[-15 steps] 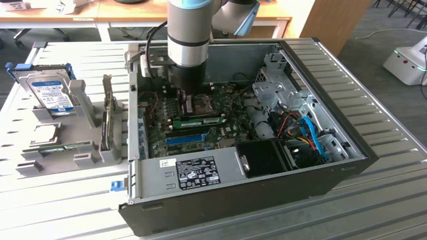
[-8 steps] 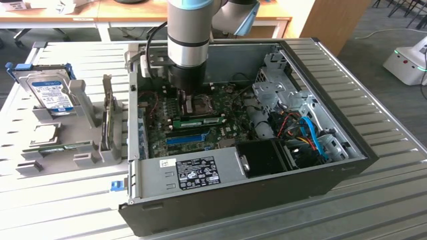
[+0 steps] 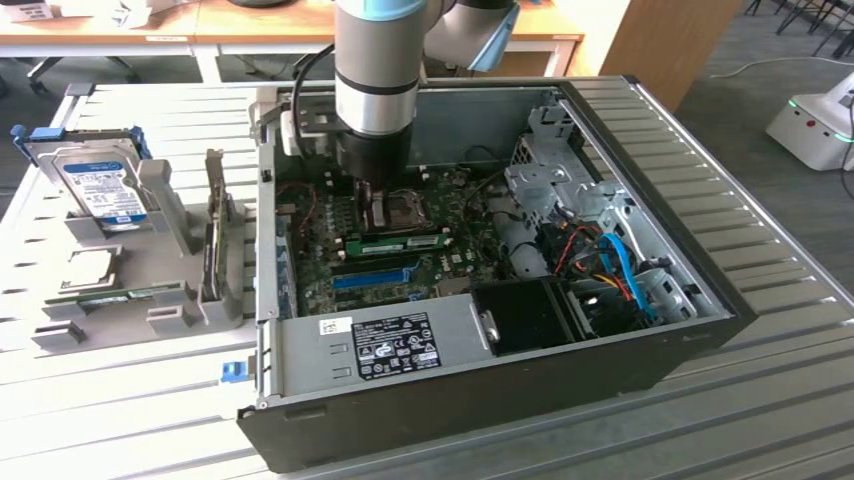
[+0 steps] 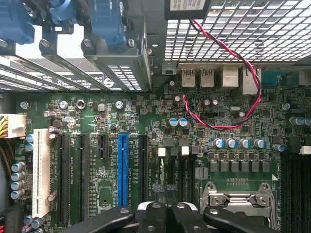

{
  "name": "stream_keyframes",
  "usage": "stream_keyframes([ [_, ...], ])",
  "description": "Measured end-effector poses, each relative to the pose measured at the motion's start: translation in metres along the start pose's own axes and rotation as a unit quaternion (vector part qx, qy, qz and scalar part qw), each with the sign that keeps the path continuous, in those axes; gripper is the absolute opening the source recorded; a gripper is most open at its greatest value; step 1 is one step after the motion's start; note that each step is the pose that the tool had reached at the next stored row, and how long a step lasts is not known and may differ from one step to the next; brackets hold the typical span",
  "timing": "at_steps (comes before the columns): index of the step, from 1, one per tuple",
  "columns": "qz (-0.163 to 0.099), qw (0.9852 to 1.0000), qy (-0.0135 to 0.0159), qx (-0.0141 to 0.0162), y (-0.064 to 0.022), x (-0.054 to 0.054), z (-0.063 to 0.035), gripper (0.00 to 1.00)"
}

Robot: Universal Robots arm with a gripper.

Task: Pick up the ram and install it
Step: 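Press down the ram until it locks into place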

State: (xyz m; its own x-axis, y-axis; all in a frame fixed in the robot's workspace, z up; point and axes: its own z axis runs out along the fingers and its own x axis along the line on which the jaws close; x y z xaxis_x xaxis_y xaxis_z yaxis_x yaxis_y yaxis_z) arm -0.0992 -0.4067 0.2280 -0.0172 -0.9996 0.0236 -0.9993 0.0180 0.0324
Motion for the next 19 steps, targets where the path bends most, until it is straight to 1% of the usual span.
stream_keyframes([
  [19,0.0,1.0,-0.0001,0.0,0.0,-0.0001,0.0024,0.11],
])
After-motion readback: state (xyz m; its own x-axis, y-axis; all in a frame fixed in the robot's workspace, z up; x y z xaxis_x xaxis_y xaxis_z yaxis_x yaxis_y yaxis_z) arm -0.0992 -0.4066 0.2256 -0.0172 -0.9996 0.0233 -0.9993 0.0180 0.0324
